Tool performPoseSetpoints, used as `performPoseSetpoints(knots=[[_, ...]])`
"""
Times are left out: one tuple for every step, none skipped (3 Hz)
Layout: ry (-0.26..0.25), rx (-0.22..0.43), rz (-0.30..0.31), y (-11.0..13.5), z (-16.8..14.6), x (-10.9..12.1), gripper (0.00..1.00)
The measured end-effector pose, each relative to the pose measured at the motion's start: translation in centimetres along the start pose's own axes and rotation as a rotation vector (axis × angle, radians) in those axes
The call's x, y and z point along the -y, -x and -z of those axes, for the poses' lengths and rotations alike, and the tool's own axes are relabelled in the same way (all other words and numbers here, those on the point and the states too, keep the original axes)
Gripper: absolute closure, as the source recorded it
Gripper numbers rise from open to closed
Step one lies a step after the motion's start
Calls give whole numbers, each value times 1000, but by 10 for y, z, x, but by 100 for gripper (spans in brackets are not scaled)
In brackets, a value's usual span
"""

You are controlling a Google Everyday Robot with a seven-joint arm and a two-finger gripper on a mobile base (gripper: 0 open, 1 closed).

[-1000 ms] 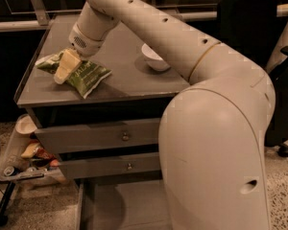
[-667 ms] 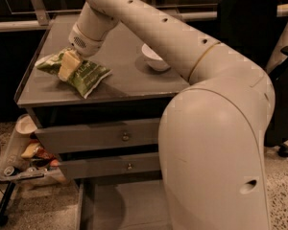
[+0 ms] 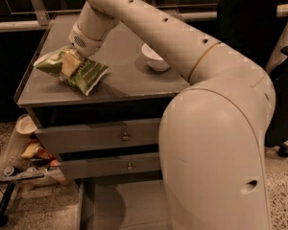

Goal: Place green jalapeno chip bag into bottom drawer

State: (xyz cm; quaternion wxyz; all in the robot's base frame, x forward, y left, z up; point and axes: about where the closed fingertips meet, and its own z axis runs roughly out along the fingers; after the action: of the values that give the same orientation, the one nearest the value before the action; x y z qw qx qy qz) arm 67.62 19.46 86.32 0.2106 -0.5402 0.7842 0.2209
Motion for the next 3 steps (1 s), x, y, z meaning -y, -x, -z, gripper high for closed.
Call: performPoseSetpoints(knots=[[0,0,0,0,0,0,100],[-18,2,-4,-5,16,-15,100],[-50,10,-29,-21,45,-48,100]])
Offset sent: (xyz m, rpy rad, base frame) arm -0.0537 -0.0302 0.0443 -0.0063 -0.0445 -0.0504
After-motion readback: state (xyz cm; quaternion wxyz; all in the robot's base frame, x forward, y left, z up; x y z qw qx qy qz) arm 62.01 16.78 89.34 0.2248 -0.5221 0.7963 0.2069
